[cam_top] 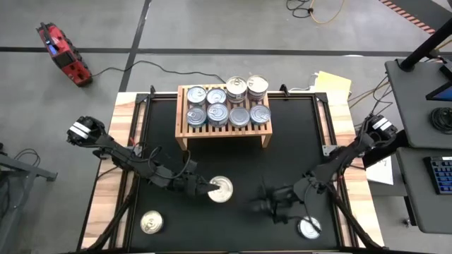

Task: Stack canned seafood by type on shelf
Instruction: Stack the blue and pink tuna can on top of the blue and pink tuna can

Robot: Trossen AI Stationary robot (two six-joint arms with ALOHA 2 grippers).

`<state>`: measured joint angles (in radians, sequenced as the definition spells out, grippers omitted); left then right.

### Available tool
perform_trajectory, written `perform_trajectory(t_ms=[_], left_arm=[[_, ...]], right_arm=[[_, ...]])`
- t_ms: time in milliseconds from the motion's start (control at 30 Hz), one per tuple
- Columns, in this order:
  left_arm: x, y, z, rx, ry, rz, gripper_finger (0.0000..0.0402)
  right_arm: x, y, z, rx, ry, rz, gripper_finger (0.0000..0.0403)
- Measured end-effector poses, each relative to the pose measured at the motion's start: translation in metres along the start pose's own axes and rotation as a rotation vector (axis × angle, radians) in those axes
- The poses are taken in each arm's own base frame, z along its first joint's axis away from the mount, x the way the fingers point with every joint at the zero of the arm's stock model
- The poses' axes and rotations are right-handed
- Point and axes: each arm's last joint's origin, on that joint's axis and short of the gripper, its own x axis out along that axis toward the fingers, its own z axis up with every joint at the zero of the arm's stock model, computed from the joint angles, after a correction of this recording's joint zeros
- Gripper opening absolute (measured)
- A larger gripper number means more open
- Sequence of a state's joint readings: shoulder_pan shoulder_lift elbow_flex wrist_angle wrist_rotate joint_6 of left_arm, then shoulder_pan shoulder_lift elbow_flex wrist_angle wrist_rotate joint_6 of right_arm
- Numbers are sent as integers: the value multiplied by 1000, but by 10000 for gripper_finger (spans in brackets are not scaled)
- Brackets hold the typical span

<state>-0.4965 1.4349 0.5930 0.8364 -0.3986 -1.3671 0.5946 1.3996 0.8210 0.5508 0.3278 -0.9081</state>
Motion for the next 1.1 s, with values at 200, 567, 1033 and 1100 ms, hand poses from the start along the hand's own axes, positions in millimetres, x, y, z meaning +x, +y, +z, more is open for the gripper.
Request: perform_trajectory(t_ms=[200,567,1033,1100], left_arm=[[0,0,0,-68,-6,-7,168],[0,-1,1,-72,-14,-11,168],[1,-1,0,42,-5,-14,261],[1,-1,0,69,-6,-15,280]], right_arm=[[22,2,1,-271,206,-106,267],[70,16,3,-478,457,-155,304],[86,9,-4,-504,547,-176,184],[85,8,-4,-508,554,-171,181]])
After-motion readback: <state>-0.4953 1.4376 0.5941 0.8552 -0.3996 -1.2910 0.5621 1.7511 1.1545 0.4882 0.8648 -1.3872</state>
